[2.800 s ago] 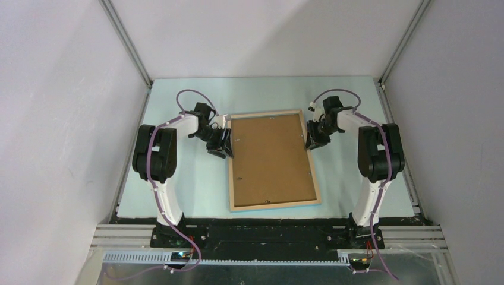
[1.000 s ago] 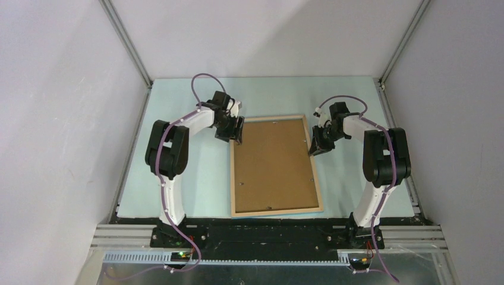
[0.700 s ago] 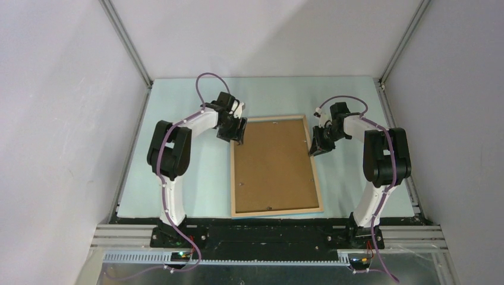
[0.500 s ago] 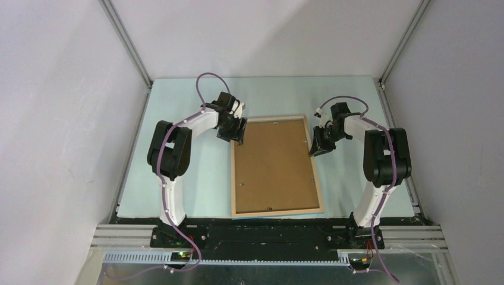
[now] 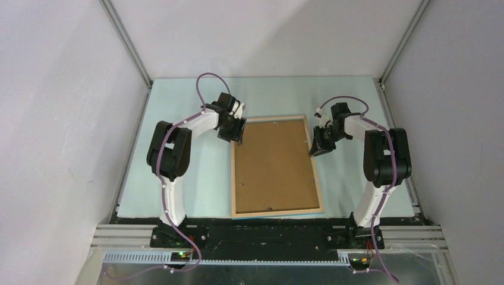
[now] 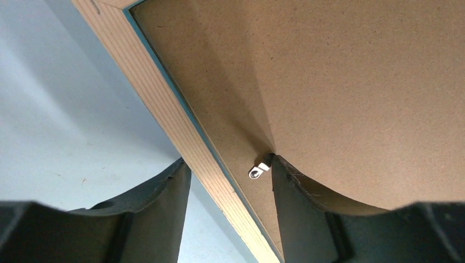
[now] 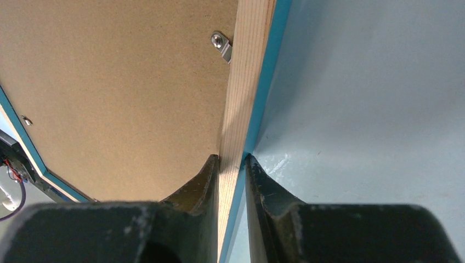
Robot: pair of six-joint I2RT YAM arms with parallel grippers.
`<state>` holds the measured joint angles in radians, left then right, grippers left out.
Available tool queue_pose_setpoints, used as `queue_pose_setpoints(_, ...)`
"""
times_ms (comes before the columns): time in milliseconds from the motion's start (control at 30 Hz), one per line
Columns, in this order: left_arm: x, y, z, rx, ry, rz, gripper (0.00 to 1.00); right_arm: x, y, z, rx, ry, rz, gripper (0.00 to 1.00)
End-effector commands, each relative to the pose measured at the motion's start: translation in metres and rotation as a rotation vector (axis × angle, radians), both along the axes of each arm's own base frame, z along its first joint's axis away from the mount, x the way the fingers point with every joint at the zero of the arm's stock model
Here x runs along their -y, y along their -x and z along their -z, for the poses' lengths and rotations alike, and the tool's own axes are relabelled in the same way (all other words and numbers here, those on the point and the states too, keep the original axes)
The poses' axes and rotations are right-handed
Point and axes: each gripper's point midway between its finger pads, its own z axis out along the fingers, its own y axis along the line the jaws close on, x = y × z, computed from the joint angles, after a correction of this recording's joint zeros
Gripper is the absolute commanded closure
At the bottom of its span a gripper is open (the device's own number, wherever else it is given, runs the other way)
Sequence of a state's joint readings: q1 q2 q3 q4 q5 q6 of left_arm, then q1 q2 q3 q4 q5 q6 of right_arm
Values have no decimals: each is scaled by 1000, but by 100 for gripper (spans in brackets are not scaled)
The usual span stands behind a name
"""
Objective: Put the photo into the frame
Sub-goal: Install the photo frame at the center of the board.
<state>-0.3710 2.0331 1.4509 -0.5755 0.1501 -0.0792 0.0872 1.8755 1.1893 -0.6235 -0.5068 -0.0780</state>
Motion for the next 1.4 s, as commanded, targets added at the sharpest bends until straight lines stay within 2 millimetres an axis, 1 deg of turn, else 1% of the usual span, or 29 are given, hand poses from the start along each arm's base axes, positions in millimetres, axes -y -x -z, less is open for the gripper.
queue_pose_setpoints(0,-12,-2,-2,30,-64,-7,43,-2,9,-4,-22,-33,-21,97)
queue_pose_setpoints(167,-9,-1,-1,24,-55,-6,52,-2,9,-4,-22,-33,-22,97)
queue_pose_setpoints(400,-9,1,-1,18,-49,-4,59,-3,9,-3,-26,-37,-24,97)
queue_pose_setpoints(533,-9,4,0,13,-49,2,65,-3,9,-3,-24,-38,-26,97)
queue_pose_setpoints(800,-14,9,0,14,-62,10,72,-3,9,-3,-25,-37,-25,97)
queue_pose_setpoints(933,-15,13,0,11,-64,19,73,-4,9,-3,-25,-40,-24,97)
queue_pose_setpoints(1200,-12,14,-3,14,-48,32,74,-3,9,-3,-23,-38,-24,97)
queue_pose_setpoints(1267,-12,14,-6,19,-42,39,69,-4,9,-4,-21,-39,-24,97)
queue_pose_setpoints(1300,-12,14,-7,22,-41,40,61,-4,8,-4,-20,-39,-24,97)
queue_pose_setpoints(1333,-12,13,-10,29,-39,40,58,-4,8,-4,-19,-40,-22,97)
queue_pose_setpoints(1367,-12,12,-12,34,-39,41,52,-4,7,-4,-19,-41,-19,96)
